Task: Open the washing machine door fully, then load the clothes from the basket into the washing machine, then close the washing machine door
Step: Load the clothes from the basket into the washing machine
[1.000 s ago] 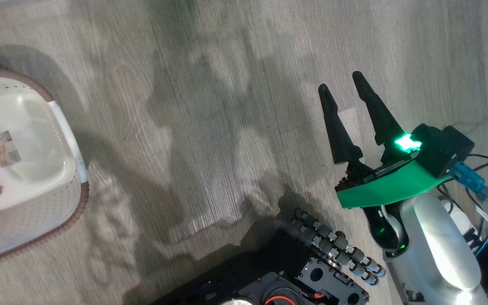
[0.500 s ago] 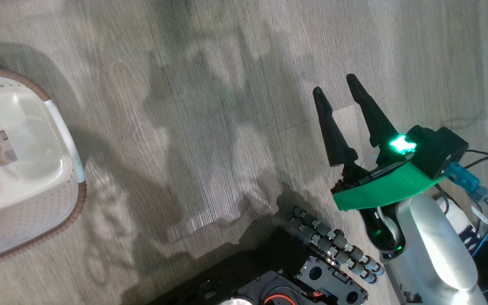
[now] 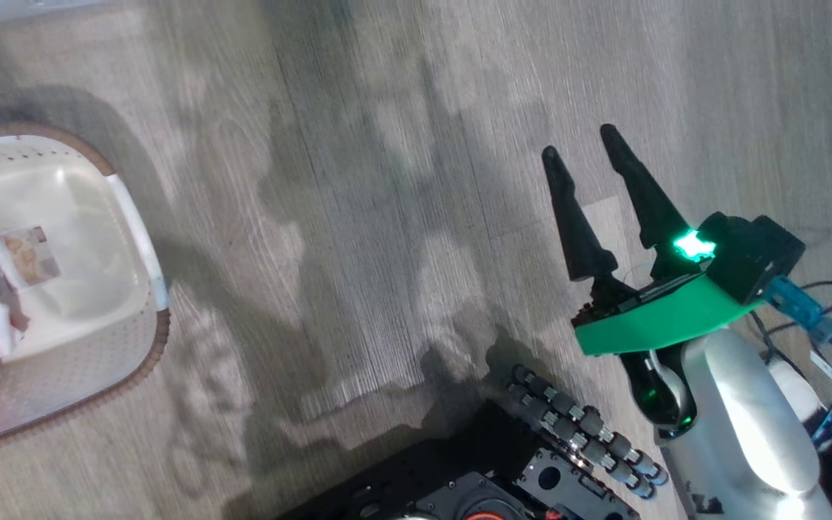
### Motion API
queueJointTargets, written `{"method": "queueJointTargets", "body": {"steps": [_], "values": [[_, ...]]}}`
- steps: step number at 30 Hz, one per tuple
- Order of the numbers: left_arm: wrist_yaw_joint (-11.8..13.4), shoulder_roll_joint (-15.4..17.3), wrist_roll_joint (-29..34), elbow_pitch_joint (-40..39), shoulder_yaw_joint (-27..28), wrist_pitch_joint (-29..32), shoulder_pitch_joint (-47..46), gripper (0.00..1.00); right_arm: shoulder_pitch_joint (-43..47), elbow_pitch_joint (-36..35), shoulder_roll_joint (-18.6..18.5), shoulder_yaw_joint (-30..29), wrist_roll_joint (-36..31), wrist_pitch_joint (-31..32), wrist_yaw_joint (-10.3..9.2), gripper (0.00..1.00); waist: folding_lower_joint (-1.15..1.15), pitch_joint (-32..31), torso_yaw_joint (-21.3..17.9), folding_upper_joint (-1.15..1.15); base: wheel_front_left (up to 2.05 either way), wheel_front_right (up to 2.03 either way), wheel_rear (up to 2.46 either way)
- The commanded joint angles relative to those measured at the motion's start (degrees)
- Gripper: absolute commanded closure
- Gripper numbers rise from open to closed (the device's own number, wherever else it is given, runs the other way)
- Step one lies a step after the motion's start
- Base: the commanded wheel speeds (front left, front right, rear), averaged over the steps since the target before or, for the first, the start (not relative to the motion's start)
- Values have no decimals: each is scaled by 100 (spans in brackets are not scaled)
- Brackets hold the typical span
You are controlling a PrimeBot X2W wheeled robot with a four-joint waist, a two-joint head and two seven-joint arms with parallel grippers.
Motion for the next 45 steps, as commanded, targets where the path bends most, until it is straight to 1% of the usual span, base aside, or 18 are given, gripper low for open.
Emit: {"method": "queueJointTargets", "body": {"steps": [1, 9, 22, 28, 35, 41, 45], "values": [[1, 119, -57, -179, 37, -56, 10, 0, 145, -115, -20, 40, -52, -54, 0, 0, 0, -77, 64, 0, 0, 0, 0], [-4, -221, -358, -476, 88, -72, 576, 0, 105, -139, -20, -183, -300, -54, 0, 0, 0, -488, 382, 0, 0, 0, 0], [-7, -696, -755, -1131, 283, -74, 2237, 0, 247, -33, -20, -413, -609, -54, 0, 0, 0, -1428, 904, 0, 0, 0, 0], [-7, -769, -913, -1389, 290, -74, 2674, 0, 308, -14, -20, -461, -718, -54, 0, 0, 0, -1607, 1087, 0, 0, 0, 0], [-7, -740, -1075, -1536, 202, -74, 2937, 0, 340, -18, -20, -453, -717, -54, 0, 0, 0, -1628, 1175, 0, 0, 0, 0], [-7, -706, -1263, -1273, 36, -23, 2948, 0, 319, -5, -20, -434, -709, -54, 0, 0, 0, -1613, 1167, 0, 0, 0, 0], [-7, -670, -1571, -1064, -267, 382, 2874, 0, 313, 8, -20, -429, -697, -54, 0, 0, 0, -1619, 1132, 0, 0, 0, 0]]}}
